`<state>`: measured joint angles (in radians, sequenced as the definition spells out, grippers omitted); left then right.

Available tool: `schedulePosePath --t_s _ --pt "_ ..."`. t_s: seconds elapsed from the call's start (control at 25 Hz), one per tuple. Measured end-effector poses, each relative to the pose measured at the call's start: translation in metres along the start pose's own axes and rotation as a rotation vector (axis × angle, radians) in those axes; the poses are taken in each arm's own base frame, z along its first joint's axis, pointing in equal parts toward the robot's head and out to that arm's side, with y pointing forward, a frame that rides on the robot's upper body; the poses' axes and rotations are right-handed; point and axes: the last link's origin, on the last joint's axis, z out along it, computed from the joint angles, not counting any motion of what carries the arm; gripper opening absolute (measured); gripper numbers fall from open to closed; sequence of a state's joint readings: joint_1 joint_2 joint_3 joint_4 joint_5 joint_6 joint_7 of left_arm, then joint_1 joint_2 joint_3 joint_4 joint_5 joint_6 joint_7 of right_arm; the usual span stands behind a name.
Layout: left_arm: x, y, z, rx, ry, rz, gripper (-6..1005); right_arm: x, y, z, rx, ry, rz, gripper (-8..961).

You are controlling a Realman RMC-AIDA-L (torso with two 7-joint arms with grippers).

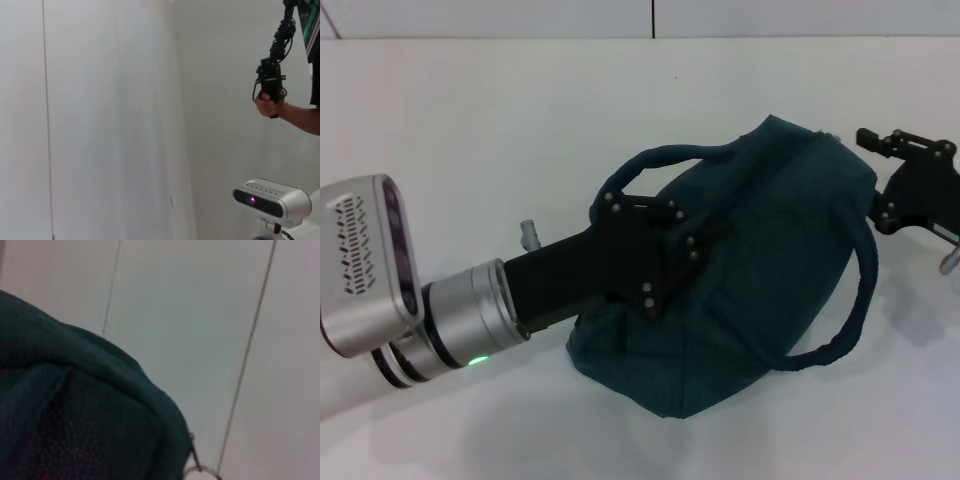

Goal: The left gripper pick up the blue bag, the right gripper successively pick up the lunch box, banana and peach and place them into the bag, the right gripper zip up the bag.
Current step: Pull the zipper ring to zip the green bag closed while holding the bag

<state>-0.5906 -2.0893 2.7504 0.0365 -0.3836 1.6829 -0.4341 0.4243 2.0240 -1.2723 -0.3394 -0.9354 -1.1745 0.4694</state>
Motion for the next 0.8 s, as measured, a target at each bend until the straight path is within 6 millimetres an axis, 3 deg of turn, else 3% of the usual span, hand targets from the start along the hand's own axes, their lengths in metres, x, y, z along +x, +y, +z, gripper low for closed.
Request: schedulePosePath --t_s 0.48,0.8 --pt "-0.001 0.001 -0.002 0.007 -0.004 -0.004 45 -0.018 0.011 0.025 -0.107 -0.051 -0.039 372" --pt "-0.002 0.001 -0.003 0.009 -0.006 -0.002 46 -0.022 0.014 0.027 -0.131 -0.074 -0.052 364"
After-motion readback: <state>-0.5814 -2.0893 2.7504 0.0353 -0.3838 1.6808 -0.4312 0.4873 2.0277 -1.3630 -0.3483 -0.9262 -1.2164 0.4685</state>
